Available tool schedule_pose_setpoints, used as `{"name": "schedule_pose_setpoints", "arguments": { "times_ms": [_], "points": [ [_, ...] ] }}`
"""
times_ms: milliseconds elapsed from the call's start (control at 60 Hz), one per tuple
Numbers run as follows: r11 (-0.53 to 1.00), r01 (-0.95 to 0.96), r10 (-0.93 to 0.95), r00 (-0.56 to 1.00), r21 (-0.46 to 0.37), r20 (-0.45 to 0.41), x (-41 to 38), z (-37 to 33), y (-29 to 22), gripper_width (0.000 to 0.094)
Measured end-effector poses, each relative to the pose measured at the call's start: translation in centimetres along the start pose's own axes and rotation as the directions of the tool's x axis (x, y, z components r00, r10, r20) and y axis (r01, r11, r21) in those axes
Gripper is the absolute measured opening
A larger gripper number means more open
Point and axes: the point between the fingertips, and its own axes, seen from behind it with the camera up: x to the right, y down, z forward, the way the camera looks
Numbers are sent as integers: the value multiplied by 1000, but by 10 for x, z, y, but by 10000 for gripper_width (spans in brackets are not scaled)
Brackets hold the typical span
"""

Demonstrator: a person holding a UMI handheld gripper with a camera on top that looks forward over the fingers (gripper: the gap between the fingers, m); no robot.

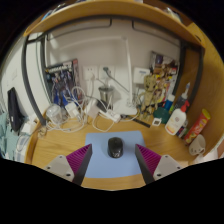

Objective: Arrange mouse

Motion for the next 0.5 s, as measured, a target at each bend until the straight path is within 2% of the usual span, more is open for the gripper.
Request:
{"name": "schedule_pose_setpoints", "arguments": {
  "times_ms": [283,500],
  "points": [
    [980,22,-15,999,196,-36,-26,-127,-77,870],
    [963,-13,13,1000,269,2,-51,-178,-91,870]
  ]
}}
